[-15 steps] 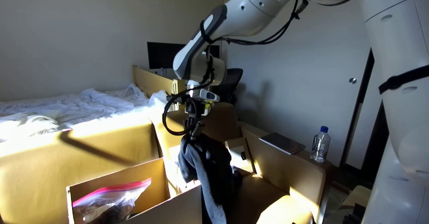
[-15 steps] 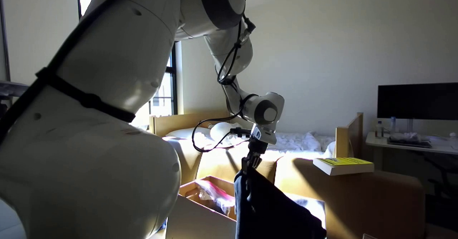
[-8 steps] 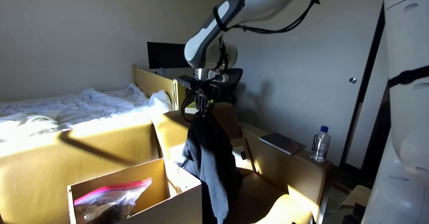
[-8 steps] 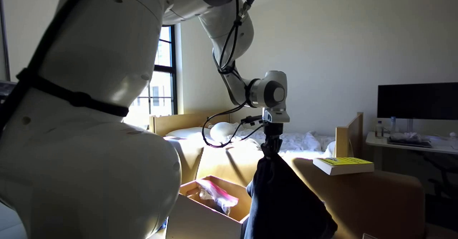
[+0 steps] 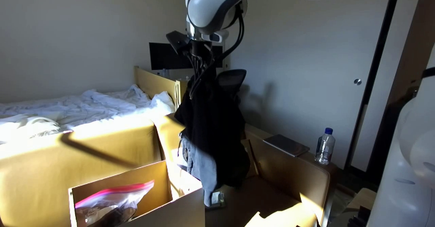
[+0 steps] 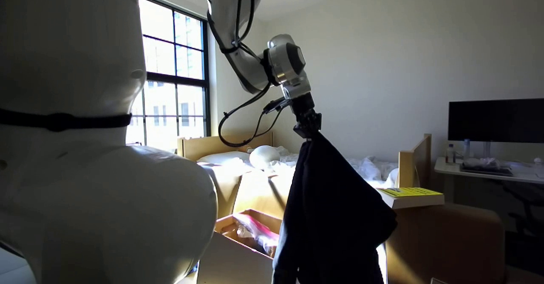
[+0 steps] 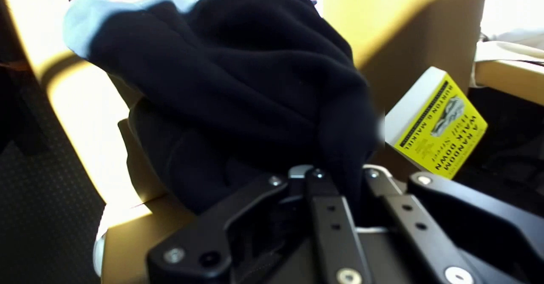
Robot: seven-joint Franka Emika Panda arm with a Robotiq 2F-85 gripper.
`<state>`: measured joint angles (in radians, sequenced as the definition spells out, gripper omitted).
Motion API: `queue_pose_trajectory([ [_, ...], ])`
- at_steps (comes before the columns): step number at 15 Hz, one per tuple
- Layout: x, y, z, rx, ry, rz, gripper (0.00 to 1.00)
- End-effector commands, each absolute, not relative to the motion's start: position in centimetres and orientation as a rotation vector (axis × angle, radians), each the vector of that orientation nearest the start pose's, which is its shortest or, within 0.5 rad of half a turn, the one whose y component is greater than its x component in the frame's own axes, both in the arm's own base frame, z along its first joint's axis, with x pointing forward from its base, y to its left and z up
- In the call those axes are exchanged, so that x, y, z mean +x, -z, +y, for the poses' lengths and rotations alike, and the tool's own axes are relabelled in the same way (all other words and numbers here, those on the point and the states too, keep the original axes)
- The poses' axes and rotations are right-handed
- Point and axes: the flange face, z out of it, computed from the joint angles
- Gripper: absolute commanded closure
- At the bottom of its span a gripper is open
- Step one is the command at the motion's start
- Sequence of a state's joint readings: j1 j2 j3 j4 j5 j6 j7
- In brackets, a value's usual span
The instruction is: Pick up the cloth from the sofa and put it in the box
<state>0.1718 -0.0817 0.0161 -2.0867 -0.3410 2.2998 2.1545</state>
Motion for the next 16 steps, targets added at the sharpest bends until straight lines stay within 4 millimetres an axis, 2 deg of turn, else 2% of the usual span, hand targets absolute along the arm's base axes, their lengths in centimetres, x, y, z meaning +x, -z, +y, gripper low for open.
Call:
queue_pose_trajectory([
  [1, 49.7, -55.8, 14.2, -1.663, 0.740, 2.214, 0.98],
  [7, 42.0, -65.0, 25.7, -1.337, 0.770, 2.127, 0.98],
  [8, 40.7, -67.6, 25.4, -1.352, 0.802, 2.093, 0.98],
  [9, 38.9, -68.5, 27.4, -1.362, 0.832, 2.045, 0.98],
  [11, 35.6, -69.6, 30.1, -1.356, 1.001, 2.052, 0.98],
  [12, 35.8, -68.7, 29.6, -1.353, 1.053, 2.118, 0.98],
  [13, 37.0, -68.3, 29.8, -1.412, 0.943, 2.073, 0.91],
  [14, 36.0, -68.1, 30.4, -1.406, 0.997, 2.091, 0.91],
  [16, 35.3, -67.7, 30.8, -1.400, 1.044, 2.103, 0.91],
])
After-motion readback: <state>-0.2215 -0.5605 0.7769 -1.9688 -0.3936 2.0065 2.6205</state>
